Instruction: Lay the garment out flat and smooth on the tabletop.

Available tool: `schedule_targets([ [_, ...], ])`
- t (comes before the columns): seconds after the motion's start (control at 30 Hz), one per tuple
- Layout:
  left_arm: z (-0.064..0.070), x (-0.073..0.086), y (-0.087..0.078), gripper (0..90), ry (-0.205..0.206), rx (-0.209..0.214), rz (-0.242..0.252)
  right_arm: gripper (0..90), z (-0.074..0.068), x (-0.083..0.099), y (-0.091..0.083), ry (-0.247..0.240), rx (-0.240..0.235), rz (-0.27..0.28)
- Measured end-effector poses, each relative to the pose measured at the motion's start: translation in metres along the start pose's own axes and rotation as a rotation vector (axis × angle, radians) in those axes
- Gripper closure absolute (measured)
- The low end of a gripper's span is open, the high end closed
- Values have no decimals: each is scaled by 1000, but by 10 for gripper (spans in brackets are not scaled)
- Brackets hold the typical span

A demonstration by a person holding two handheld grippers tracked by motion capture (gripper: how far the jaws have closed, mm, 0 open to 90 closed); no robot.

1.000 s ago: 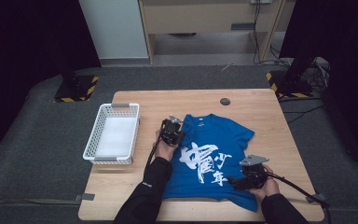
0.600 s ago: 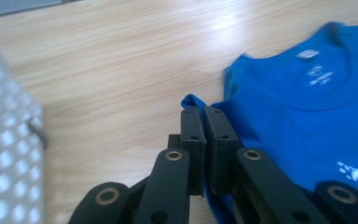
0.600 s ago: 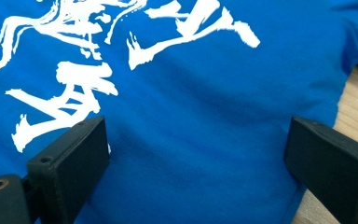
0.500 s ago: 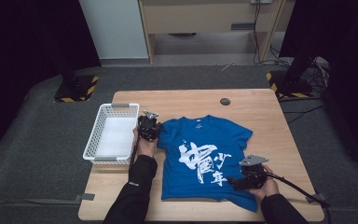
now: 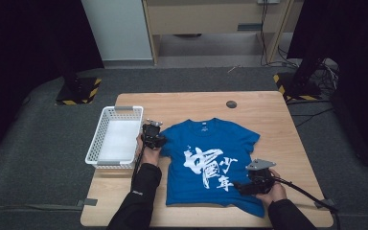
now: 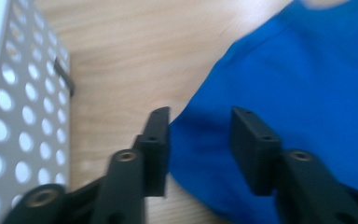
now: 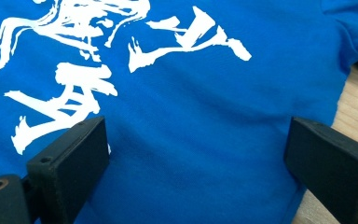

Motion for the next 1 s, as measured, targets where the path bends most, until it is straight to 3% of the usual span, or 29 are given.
schedule_targets([
  [0.1,9,-11,-8,446,-14,41,62,66,0,0,0,0,0,0],
  [0.17,24,-17,-10,411,-27,152,120,64,0,0,0,0,-2,1],
  [0.23,41,-16,-7,387,-29,242,117,63,0,0,0,0,-3,0],
  [0.3,53,-9,0,367,-16,276,78,62,0,0,0,1,-1,0],
  [0.5,69,9,27,346,22,269,-9,55,-1,0,0,5,-1,-5],
  [0.6,68,8,31,337,31,257,0,52,-2,0,1,3,-4,-5],
  [0.67,66,6,34,332,52,230,-9,50,-2,0,1,1,-6,-7],
  [0.77,60,6,40,302,103,157,-13,50,-3,0,0,2,-7,-11],
  [1.0,56,4,43,245,83,148,-10,62,-3,-1,-1,5,-3,-31],
])
Point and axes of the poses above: each handheld gripper's, and its own axes: y roughly forward along the jaws, x roughly out of its underside, z roughly to its right, the point moved 9 cm from there along y, roughly forward along the jaws, and after that the axes turned 1 degree about x, right-handed, at the moved point
